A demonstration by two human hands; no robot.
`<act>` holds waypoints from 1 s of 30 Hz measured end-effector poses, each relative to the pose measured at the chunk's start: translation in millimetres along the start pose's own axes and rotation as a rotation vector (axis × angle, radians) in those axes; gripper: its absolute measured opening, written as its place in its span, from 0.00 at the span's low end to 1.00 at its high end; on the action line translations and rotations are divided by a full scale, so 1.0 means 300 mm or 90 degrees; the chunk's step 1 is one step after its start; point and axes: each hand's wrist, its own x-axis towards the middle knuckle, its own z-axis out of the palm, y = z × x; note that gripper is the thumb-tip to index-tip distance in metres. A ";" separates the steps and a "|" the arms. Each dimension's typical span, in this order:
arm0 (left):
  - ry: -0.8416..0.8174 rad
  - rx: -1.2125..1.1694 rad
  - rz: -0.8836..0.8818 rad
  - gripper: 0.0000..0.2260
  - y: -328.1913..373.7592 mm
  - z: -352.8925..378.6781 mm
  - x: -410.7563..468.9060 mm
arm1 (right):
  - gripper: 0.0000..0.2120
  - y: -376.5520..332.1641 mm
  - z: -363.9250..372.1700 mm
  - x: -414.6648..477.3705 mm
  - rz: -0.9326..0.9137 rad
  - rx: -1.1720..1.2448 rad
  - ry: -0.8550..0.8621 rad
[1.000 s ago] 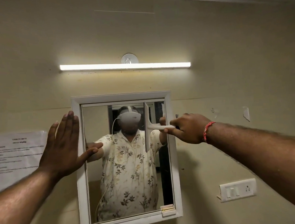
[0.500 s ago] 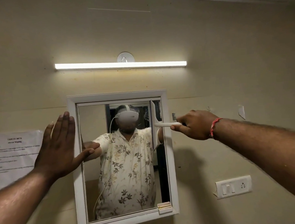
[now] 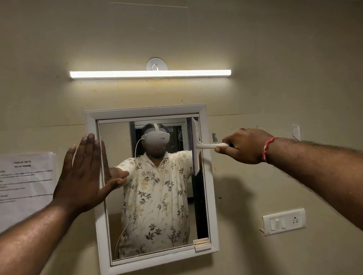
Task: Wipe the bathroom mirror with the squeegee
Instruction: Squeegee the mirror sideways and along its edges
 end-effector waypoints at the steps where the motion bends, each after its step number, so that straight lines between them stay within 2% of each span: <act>1: 0.001 -0.003 0.004 0.55 0.007 -0.003 0.002 | 0.24 0.003 0.001 -0.001 0.003 -0.001 0.001; 16: -0.027 0.018 -0.002 0.56 -0.046 -0.031 -0.060 | 0.27 0.038 -0.030 -0.047 0.036 -0.024 -0.007; 20: -0.038 0.009 -0.001 0.56 -0.049 -0.044 -0.071 | 0.26 0.018 -0.018 -0.058 0.030 0.010 0.025; 25: -0.085 0.003 0.006 0.57 -0.031 -0.054 -0.101 | 0.28 -0.141 0.033 -0.067 -0.041 0.068 0.073; 30: -0.121 -0.004 0.041 0.59 -0.003 -0.059 -0.167 | 0.21 -0.369 0.088 -0.054 -0.176 0.098 0.109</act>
